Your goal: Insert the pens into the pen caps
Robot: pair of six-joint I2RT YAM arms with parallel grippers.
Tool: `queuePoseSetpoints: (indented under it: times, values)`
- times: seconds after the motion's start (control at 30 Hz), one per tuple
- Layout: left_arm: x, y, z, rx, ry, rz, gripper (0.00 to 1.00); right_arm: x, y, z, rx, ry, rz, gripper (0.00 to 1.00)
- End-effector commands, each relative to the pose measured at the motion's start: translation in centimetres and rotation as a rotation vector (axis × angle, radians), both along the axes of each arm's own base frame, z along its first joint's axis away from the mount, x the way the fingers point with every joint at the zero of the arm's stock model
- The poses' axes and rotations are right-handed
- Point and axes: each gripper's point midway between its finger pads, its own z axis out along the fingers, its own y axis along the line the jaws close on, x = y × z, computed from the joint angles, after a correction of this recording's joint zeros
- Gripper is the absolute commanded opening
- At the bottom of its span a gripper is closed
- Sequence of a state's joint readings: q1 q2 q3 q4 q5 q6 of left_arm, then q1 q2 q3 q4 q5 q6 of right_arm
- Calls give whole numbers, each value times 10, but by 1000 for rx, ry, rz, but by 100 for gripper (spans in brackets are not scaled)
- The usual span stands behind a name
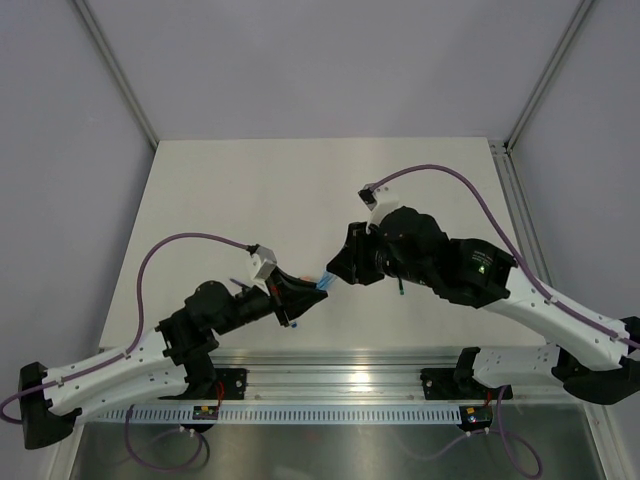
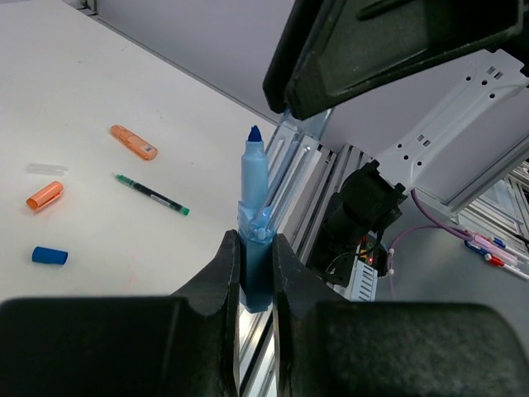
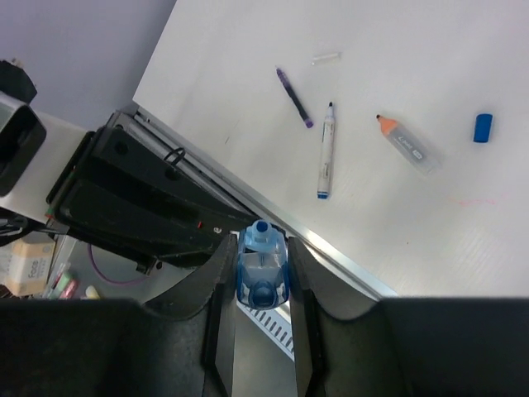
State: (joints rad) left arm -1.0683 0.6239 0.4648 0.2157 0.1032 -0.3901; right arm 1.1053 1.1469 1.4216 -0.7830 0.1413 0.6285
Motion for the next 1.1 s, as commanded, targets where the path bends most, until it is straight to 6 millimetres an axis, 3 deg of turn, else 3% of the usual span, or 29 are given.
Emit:
queuePoseSetpoints:
  times: [0.0,0.2,0.57,0.9,1.07]
  values:
    - [-4,-2,8,-13,-4,-11,0,31,1,55,102,-159,-110,17]
    - [-5,-1,14,-24,-10,-8,0,37,19,50,78,-152,-77,18]
    - [0,8,33,-88,8,47,0,35,26,16,57,-96,-74,19]
    - [6,11,56,-174,33,88,0,18,41,-17,48,-55,-44,20]
    - [11,15,63,-207,33,126,0,5,40,-31,41,-33,-42,20]
